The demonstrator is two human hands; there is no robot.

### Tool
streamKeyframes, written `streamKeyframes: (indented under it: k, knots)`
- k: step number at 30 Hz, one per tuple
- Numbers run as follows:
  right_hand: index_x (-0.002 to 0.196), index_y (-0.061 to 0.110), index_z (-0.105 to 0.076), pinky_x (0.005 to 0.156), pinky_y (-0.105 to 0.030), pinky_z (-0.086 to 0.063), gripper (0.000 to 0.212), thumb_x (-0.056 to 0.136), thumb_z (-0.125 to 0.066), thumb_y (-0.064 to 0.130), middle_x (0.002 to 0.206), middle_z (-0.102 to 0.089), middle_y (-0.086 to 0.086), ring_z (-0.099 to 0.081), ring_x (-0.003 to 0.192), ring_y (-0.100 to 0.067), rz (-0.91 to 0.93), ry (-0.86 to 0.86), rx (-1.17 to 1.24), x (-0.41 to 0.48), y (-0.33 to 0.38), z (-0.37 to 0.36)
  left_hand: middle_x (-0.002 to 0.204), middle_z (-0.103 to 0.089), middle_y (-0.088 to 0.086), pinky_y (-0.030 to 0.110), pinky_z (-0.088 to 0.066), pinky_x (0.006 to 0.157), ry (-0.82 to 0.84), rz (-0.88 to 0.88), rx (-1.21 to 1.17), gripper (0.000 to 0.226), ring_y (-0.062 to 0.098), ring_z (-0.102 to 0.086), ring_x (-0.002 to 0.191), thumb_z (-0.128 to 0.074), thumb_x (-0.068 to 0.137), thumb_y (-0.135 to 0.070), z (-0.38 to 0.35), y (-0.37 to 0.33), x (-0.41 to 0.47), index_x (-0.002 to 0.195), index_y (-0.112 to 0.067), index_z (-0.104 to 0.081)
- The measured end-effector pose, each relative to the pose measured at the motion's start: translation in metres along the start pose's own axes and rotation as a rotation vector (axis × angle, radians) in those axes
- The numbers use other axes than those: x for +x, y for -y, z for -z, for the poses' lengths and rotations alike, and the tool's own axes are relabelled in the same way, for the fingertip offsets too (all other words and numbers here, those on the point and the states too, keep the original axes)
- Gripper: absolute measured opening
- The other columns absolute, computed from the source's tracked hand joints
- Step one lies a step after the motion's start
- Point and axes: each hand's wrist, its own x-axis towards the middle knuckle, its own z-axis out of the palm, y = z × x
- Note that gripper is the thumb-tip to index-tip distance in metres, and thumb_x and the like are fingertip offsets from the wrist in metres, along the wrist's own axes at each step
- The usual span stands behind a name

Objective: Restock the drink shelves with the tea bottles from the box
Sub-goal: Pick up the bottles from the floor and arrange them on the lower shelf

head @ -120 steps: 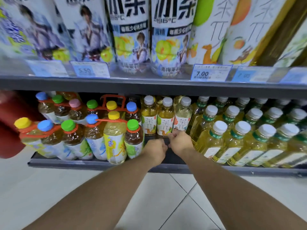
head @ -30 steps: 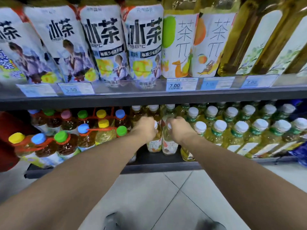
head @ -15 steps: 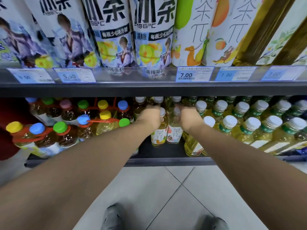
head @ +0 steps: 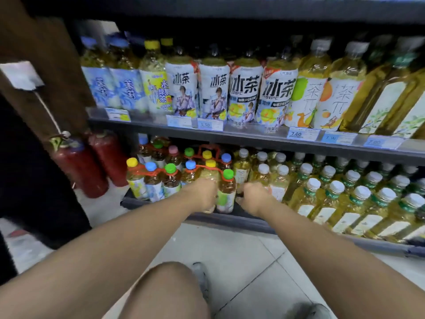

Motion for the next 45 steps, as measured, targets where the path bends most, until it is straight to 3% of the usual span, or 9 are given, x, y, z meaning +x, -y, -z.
streamKeyframes:
  k: [9,13,18,22,26,28,31,40,45]
  knots:
    - [0.092,0.013,-0.061,0.079,-0.031,-0.043,0.017,0.094,-0.059,0.031,0.110,-0.066,-0.011,-0.059,0.108,-0.031,0.391,0.174,-0.023,-0.018,0.165,-0.054,0.109,-0.070,0.006,0.035,-0.051,0.091,-0.054,0.348,-0.230,0.021,0.028,-0.063,0.107,-0.054,0.090,-0.024,-0.037,0.168,-0.144,0.100,-0.015,-0.071]
    - [0.130,0.016,-0.059,0.092,-0.028,-0.042,0.038,0.097,-0.058,0.032,0.129,-0.061,-0.007,-0.055,0.120,-0.026,0.486,0.294,-0.025,-0.011,0.218,-0.103,0.109,-0.068,0.002,0.032,-0.051,0.091,-0.052,0.503,-0.292,0.022,0.026,-0.061,0.106,-0.054,0.089,-0.024,-0.085,0.220,-0.193,0.103,-0.018,-0.070]
    - [0.128,0.019,-0.061,0.097,-0.023,-0.039,0.039,0.091,-0.066,0.028,0.131,-0.058,-0.007,-0.053,0.120,-0.022,0.595,0.449,0.030,-0.006,0.268,-0.167,0.106,-0.063,-0.002,0.031,-0.051,0.083,-0.005,0.708,-0.387,0.012,0.020,-0.060,0.096,-0.052,0.088,-0.025,-0.150,0.247,-0.251,0.093,-0.027,-0.063]
    - [0.141,0.027,-0.050,0.107,-0.031,-0.039,0.055,0.089,-0.067,0.025,0.142,-0.050,-0.003,-0.050,0.125,-0.021,0.741,0.500,0.028,-0.001,0.312,-0.202,0.121,-0.053,0.002,0.042,-0.051,0.089,-0.051,0.802,-0.286,0.033,0.026,-0.051,0.117,-0.051,0.091,-0.021,-0.186,0.253,-0.283,0.123,-0.023,-0.056]
    - [0.144,0.040,-0.042,0.107,-0.038,-0.041,0.062,0.088,-0.065,0.025,0.147,-0.041,0.006,-0.047,0.129,-0.020,0.883,0.509,-0.055,0.001,0.349,-0.242,0.145,-0.035,0.001,0.040,-0.045,0.097,0.020,0.922,-0.138,0.052,0.027,-0.032,0.134,-0.053,0.094,-0.023,-0.204,0.258,-0.307,0.143,-0.026,-0.038]
    - [0.142,0.043,-0.042,0.102,-0.040,-0.045,0.061,0.088,-0.063,0.024,0.147,-0.038,0.008,-0.050,0.124,-0.021,0.920,0.540,-0.097,0.001,0.360,-0.261,0.147,-0.032,0.005,0.042,-0.045,0.097,0.073,0.971,-0.179,0.057,0.030,-0.036,0.133,-0.054,0.095,-0.023,-0.213,0.263,-0.316,0.147,-0.025,-0.032]
    - [0.133,0.028,-0.056,0.091,-0.038,-0.050,0.046,0.088,-0.062,0.020,0.136,-0.043,0.002,-0.057,0.111,-0.030,0.977,0.531,-0.194,0.003,0.373,-0.281,0.146,-0.034,0.008,0.043,-0.048,0.097,0.086,0.960,-0.353,0.059,0.033,-0.049,0.126,-0.055,0.096,-0.021,-0.228,0.273,-0.324,0.150,-0.023,-0.032]
    - [0.118,0.015,-0.052,0.064,-0.032,-0.039,0.031,0.087,-0.058,0.013,0.114,-0.042,-0.008,-0.059,0.091,-0.036,0.916,0.364,-0.207,0.010,0.368,-0.309,0.132,-0.041,0.013,0.040,-0.049,0.096,0.106,0.957,-0.308,0.048,0.034,-0.057,0.114,-0.060,0.094,-0.013,-0.250,0.297,-0.312,0.139,-0.012,-0.042]
    - [0.122,0.015,-0.058,0.088,-0.039,-0.051,0.034,0.088,-0.062,0.017,0.120,-0.047,-0.010,-0.058,0.103,-0.034,0.688,0.346,-0.067,0.014,0.323,-0.286,0.128,-0.041,0.011,0.039,-0.052,0.090,0.171,0.893,-0.190,0.042,0.031,-0.055,0.113,-0.057,0.091,-0.009,-0.240,0.291,-0.296,0.131,-0.009,-0.045]
